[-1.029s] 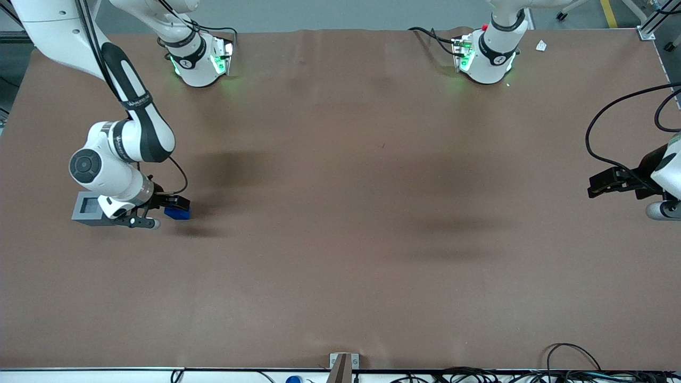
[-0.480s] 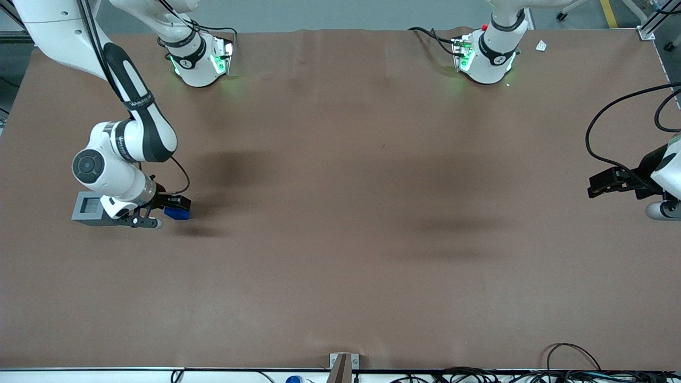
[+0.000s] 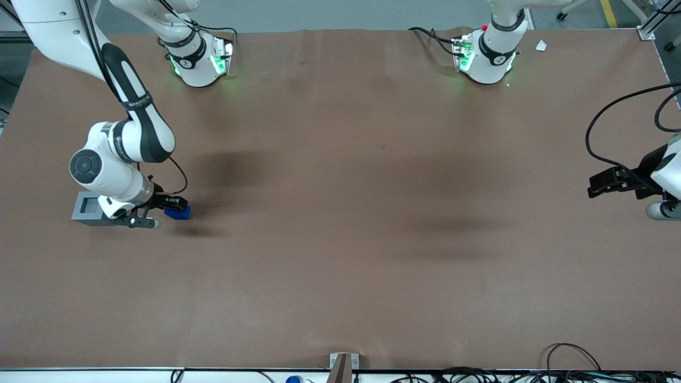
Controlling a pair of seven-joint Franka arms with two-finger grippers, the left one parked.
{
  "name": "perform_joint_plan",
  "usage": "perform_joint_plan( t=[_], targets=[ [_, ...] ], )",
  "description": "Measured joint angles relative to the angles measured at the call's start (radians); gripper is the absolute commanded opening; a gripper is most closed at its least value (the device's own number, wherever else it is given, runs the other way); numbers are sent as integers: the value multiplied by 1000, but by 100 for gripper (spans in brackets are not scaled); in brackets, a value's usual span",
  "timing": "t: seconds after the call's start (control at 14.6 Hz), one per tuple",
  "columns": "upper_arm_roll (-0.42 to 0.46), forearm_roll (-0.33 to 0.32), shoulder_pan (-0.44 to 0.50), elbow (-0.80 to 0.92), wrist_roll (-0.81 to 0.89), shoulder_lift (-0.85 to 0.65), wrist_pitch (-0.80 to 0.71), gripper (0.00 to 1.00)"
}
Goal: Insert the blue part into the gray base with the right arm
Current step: 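Close the right gripper on the blue block, then lift the blue block and carry it over the gray base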
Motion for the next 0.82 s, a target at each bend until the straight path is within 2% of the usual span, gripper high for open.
perform_joint_plan(
  t=[0.14,0.21,0.34,0.62,0.82],
  targets=[
    [0,0,0,0,1,0,-2,27],
    [0,0,0,0,2,0,-2,22],
    [0,0,0,0,3,0,-2,18],
    [-3,0,-8,6,2,0,-20,18],
    [-7,0,-35,60,-41,-1,-132,18]
  ],
)
